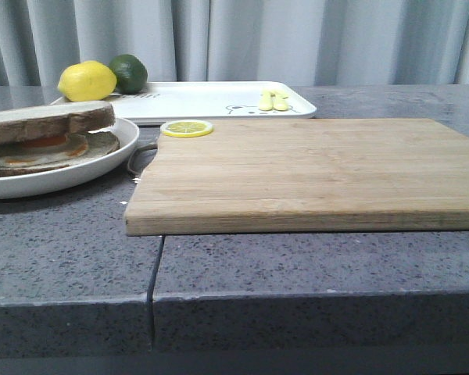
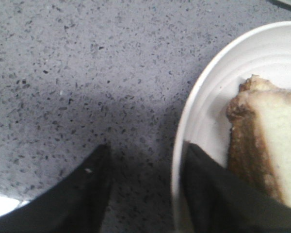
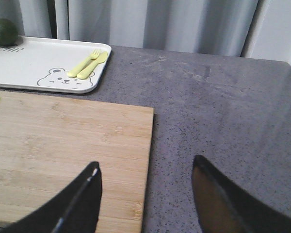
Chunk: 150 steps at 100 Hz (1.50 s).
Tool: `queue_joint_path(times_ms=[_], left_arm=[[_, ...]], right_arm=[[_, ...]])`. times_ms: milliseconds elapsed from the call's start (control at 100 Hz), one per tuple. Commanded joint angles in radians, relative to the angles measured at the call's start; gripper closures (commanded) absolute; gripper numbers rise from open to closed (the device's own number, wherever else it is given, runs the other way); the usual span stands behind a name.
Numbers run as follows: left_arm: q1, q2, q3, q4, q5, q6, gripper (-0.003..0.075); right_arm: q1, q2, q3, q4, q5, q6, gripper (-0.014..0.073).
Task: Place bread and move sandwich to tray
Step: 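Grasp the white plate rim with the left gripper and lift it, then carry the plate with the left gripper over the bear-print tray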
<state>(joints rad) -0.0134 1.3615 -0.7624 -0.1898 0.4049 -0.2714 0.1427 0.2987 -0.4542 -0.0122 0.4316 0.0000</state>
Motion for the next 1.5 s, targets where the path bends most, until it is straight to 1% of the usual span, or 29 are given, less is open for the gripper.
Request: queue_joint_path(times_ms=[0,80,90,100,110,150,190,370,530,590,680,940,1090,1290,1490], left_arm=[[0.004,-0.01,-0.015,-0.013,0.012,-0.01,0.0551],[0.004,-0.01,-0.015,-0.017,0.015,-0.01,0.0642],[0.004,-0.01,-0.015,-0.017,0.015,-0.01,0.0642],[0.004,-0.01,-0.015,-0.02,0.017,-0.01,0.0664],[0.004,-0.01,-0.015,-0.022,0.017,-0.01,0.0664],[0.004,-0.01,-0.015,-0.038,0.018,-0.01,0.0712],[0.004,-0.01,-0.015,-0.054,0.018,-0.01,0.0741],[0.004,-0.014,-0.019,-0.091,0.018,-0.01,0.0739],[0.004,-0.047,-0.023,-0.176,0.009,-0.01,0.0739],[0.004,-0.067,-0.037,-0.208,0.009,-0.01,0.0739],[0.004,-0.094,-0.067,-0.214,0.024,-0.01,0.0739],[0.004,-0.117,-0.257,-0.216,0.109,-0.01,0.0739],[0.004,-0.094,-0.373,-0.218,0.116,-0.01,0.0739],[0.002,0.025,-0.53,-0.222,0.193,-0.01,0.0739],[-0.035,0.172,-0.666,-0.238,0.191,0.003,0.0739]], right_arm=[[-0.004,0.007,-0.025,-0.012,-0.075,0.0,0.0167],[-0.004,0.007,-0.025,-0.012,-0.075,0.0,0.0167],[-0.004,0.007,-0.025,-0.012,-0.075,0.0,0.0167],[-0.004,0.007,-0.025,-0.012,-0.075,0.0,0.0167],[-0.004,0.007,-0.025,-0.012,-0.075,0.0,0.0167],[-0.004,0.007,-0.025,-0.012,-0.075,0.0,0.0167],[-0.004,0.007,-0.025,-0.012,-0.075,0.0,0.0167],[-0.004,0.007,-0.025,-0.012,-0.075,0.0,0.0167],[-0.004,0.007,-0.025,-0.012,-0.075,0.0,0.0167],[-0.004,0.007,-0.025,-0.012,-0.075,0.0,0.0167],[-0.004,0.007,-0.025,-0.012,-0.075,0.0,0.0167],[-0.004,0.007,-0.025,-0.012,-0.075,0.0,0.0167],[-0.004,0.007,-0.025,-0.012,-0.075,0.0,0.0167],[-0.004,0.007,-0.025,-0.012,-0.076,0.0,0.0167],[-0.004,0.007,-0.025,-0.012,-0.076,0.0,0.0167]])
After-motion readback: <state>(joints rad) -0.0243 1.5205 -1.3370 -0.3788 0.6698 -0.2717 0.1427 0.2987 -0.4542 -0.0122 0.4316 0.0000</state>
